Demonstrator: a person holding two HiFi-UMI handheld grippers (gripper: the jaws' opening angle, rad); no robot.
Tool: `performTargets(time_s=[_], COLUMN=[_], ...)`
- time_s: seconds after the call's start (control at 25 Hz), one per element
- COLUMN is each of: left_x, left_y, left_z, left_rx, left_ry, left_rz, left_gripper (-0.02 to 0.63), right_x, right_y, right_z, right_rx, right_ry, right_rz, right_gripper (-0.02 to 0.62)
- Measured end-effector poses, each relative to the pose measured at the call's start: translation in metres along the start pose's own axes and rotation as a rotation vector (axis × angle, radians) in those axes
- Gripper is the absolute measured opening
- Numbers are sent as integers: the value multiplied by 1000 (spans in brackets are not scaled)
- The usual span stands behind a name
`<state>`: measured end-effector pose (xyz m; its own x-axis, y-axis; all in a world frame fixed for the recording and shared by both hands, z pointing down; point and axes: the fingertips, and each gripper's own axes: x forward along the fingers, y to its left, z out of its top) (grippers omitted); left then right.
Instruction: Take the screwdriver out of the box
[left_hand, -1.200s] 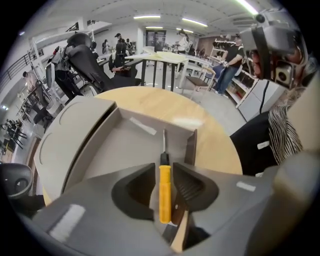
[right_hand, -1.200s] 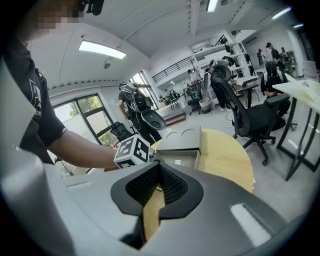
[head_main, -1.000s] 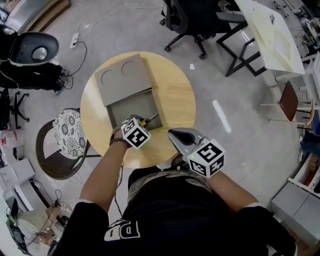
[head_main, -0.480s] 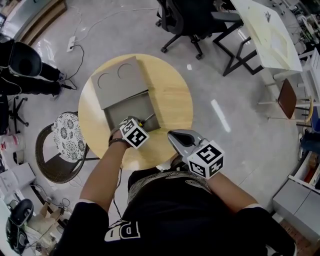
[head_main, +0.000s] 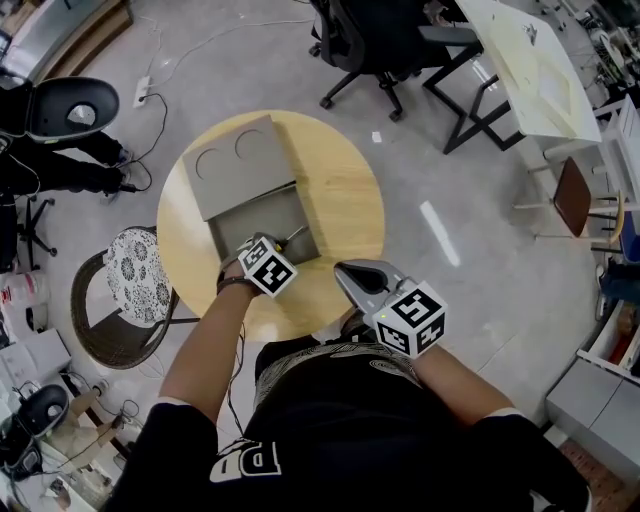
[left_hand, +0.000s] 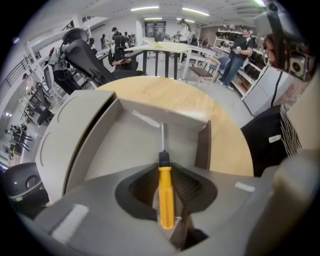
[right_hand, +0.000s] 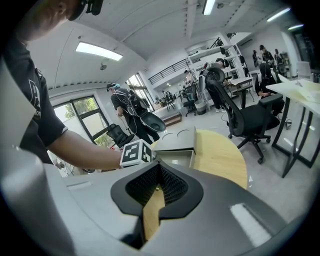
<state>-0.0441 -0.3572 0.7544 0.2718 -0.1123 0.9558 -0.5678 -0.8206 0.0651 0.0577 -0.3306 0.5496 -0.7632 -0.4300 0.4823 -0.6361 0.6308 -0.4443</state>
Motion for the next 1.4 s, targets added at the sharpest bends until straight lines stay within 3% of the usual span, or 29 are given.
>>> performTargets(time_s=[0.32,0.64,1.16,1.4], left_x=[-25,-77,-152,-190], left_y=[9,26,27,28], left_z=[3,1,2,-9], left_rx=[-29,-94,-177,-256], left_ry=[-49,-155,-375,-485], left_rz=[38,94,142,147], left_gripper=[141,141,140,140], right_x=[-4,-2,-10,-16], right_y=[6,33,64,84], right_z=[5,9,21,29], right_rx=[-10,-39,-91,-113], right_ry=[-25,-55,-104,-154], right_rz=[-16,-15,-37,-31], right_gripper=[0,0,0,0])
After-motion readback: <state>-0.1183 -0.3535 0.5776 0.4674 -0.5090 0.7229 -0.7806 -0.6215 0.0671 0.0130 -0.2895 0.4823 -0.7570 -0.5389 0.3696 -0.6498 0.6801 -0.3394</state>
